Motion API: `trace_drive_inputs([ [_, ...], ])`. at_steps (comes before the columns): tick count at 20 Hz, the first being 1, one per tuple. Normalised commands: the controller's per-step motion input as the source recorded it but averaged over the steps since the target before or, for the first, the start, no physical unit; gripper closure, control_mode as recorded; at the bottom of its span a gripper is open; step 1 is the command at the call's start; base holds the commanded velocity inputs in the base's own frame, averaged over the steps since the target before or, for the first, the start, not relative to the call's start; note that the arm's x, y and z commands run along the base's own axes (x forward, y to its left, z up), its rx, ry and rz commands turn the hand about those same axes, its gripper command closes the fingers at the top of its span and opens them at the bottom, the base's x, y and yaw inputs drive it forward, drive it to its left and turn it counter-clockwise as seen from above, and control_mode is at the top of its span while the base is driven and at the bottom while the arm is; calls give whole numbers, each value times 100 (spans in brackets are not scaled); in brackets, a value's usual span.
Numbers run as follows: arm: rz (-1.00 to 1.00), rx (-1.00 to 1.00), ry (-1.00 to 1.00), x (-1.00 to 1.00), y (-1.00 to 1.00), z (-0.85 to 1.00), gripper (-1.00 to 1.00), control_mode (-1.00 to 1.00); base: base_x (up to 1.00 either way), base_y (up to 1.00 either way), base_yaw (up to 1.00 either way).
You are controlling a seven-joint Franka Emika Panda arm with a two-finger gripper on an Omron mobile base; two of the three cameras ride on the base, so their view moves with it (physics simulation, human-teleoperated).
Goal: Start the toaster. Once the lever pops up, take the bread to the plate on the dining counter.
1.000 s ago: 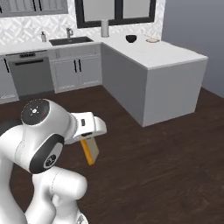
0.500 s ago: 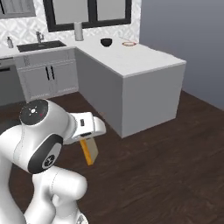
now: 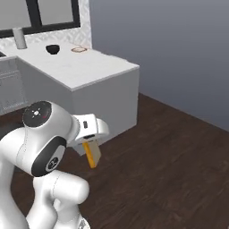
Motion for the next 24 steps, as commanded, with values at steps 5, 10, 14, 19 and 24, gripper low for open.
trace_drive_inputs([
  [5,0,0,0,0,0,0,100,100,100,-5,-34],
  [10,0,0,0,0,0,0,100,100,100,0,-15],
  [14,0,0,0,0,0,0,100,100,100,8,-1],
  [19,0,0,0,0,0,0,100,100,100,4,0],
  [24,0,0,0,0,0,0,100,100,100,0,-1],
])
